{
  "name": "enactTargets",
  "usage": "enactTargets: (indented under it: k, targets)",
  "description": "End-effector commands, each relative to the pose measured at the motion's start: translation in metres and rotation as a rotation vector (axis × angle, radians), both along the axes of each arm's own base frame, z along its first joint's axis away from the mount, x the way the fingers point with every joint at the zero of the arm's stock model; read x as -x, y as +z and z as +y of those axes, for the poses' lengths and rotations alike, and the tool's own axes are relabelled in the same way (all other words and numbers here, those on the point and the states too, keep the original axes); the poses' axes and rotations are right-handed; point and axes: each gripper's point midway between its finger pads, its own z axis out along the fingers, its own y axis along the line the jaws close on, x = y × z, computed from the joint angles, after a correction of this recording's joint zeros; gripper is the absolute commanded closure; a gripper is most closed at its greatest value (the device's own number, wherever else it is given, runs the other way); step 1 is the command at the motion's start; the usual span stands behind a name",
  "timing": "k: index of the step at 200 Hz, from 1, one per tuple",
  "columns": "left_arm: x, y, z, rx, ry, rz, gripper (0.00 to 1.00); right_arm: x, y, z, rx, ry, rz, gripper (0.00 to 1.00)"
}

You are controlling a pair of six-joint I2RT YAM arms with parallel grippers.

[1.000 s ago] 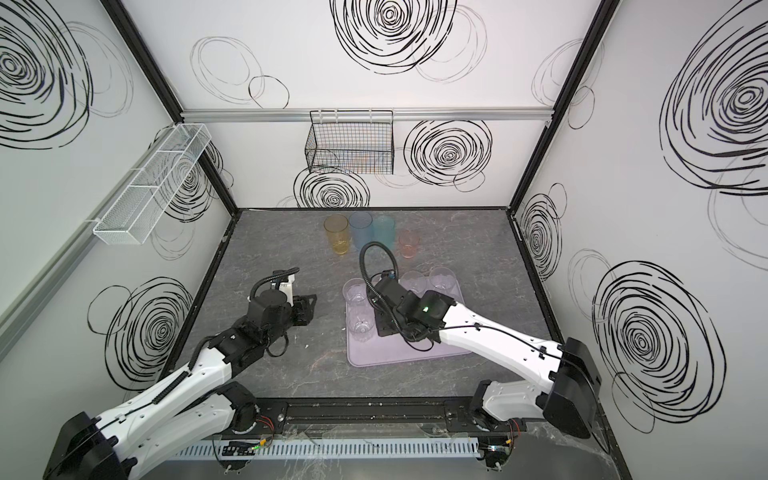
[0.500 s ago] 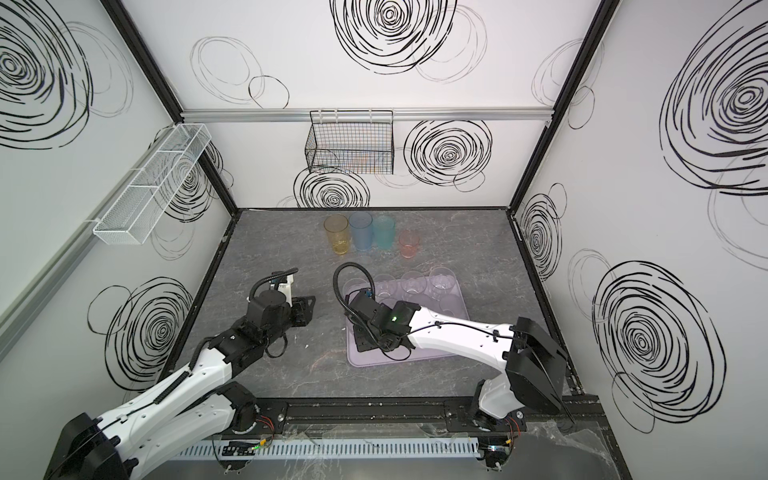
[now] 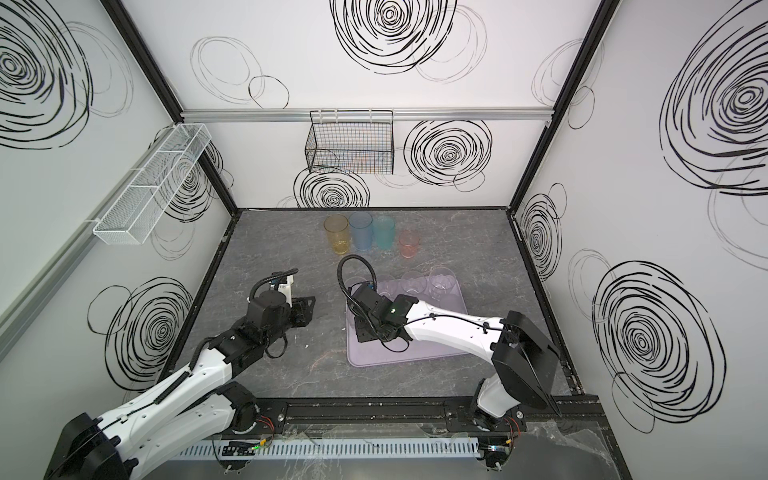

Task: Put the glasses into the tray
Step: 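Open the right gripper and move it over the cups on the tray, then move the right gripper to the blue textured cup by the wall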

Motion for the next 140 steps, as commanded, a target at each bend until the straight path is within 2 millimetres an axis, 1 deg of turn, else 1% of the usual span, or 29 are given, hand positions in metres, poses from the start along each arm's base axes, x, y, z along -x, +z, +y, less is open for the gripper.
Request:
enactTargets:
  k: [1,20,38,61,68,77,87,96,116,129,140]
  targets:
    - [-0.004,0.009,0.000,0.027,0.012,-0.039,0.48,-0.001,0.013,0.002,-0.018,0.008,-0.014,0.58]
    - [-0.005,0.013,0.002,0.024,0.017,-0.045,0.48,-0.007,0.044,0.001,-0.048,0.022,-0.055,0.57]
    - [-0.006,0.024,0.005,0.020,0.020,-0.054,0.46,-0.021,0.067,-0.010,-0.054,0.014,-0.093,0.56]
    - [-0.007,0.051,0.014,0.003,0.044,-0.100,0.44,-0.050,0.077,-0.032,-0.051,-0.037,-0.154,0.55]
    - [-0.007,0.060,0.016,-0.003,0.051,-0.117,0.43,-0.060,0.084,-0.037,-0.065,-0.050,-0.179,0.55]
    - [-0.006,0.067,0.018,-0.005,0.059,-0.130,0.43,-0.075,0.093,-0.042,-0.080,-0.062,-0.223,0.55]
    - [-0.006,0.072,0.019,-0.001,0.063,-0.141,0.43,-0.092,0.101,-0.048,-0.095,-0.095,-0.275,0.54]
    - [-0.006,0.071,0.018,0.014,0.069,-0.144,0.43,-0.108,0.106,-0.055,-0.109,-0.125,-0.312,0.54]
    - [-0.004,0.059,0.005,0.048,0.047,-0.129,0.42,-0.146,0.102,-0.068,-0.122,-0.186,-0.311,0.53]
    - [-0.003,0.052,-0.006,0.045,0.031,-0.121,0.42,-0.168,0.101,-0.072,-0.129,-0.219,-0.306,0.53]
    - [-0.002,0.048,-0.014,0.034,0.017,-0.123,0.42,-0.185,0.105,-0.070,-0.129,-0.231,-0.317,0.53]
